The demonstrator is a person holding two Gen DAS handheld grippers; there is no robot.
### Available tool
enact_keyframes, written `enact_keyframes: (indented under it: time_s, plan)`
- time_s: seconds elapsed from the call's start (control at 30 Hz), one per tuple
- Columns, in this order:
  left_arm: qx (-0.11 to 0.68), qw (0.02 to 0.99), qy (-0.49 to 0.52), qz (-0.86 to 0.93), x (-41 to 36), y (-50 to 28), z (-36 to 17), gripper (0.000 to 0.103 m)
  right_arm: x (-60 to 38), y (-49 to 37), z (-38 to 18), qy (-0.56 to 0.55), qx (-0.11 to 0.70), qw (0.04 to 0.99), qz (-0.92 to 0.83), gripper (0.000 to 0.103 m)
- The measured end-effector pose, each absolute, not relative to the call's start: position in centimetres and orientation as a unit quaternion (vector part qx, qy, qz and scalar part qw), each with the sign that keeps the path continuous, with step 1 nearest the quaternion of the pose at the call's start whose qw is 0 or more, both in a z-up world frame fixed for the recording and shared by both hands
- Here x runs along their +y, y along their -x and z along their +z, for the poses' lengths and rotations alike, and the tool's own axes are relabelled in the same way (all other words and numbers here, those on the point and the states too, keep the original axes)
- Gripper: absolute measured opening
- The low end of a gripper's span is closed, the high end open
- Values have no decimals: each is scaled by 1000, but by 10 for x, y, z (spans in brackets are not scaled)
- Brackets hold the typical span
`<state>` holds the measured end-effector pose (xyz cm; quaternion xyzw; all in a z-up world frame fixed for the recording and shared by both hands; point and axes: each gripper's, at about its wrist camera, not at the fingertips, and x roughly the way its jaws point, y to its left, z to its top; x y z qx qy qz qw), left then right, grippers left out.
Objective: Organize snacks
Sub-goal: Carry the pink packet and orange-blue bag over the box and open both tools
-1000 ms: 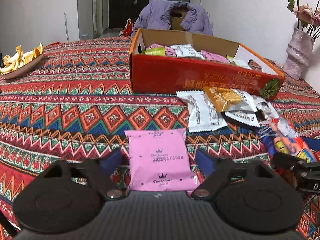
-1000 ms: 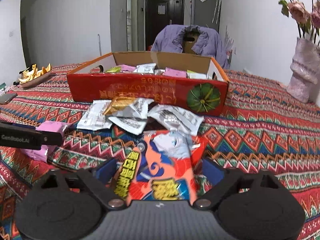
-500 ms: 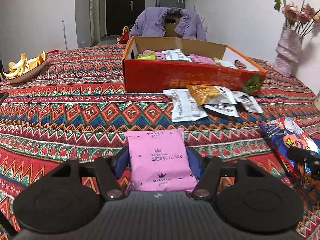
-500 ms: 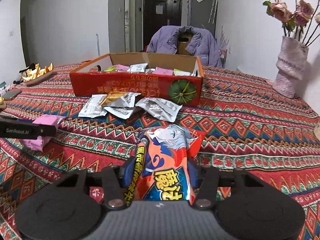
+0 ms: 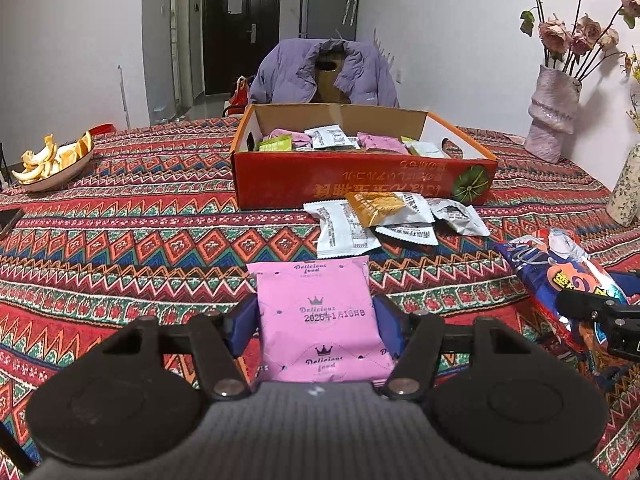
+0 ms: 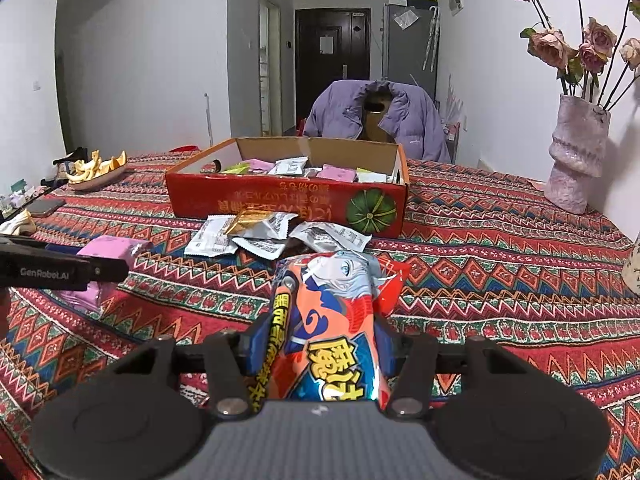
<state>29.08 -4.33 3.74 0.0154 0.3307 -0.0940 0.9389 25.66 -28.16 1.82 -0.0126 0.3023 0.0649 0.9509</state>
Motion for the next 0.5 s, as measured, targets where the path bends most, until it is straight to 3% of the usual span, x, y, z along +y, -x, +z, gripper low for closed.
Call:
enact_keyframes:
  time_s: [0.27, 0.5]
  plan:
    - [338, 928, 23, -154, -57, -330, 57, 62, -289, -282, 38, 27, 278, 957, 78, 51]
    - [297, 938, 15, -178, -82, -394, 90, 62, -304, -353, 70, -2, 255, 960, 115, 51]
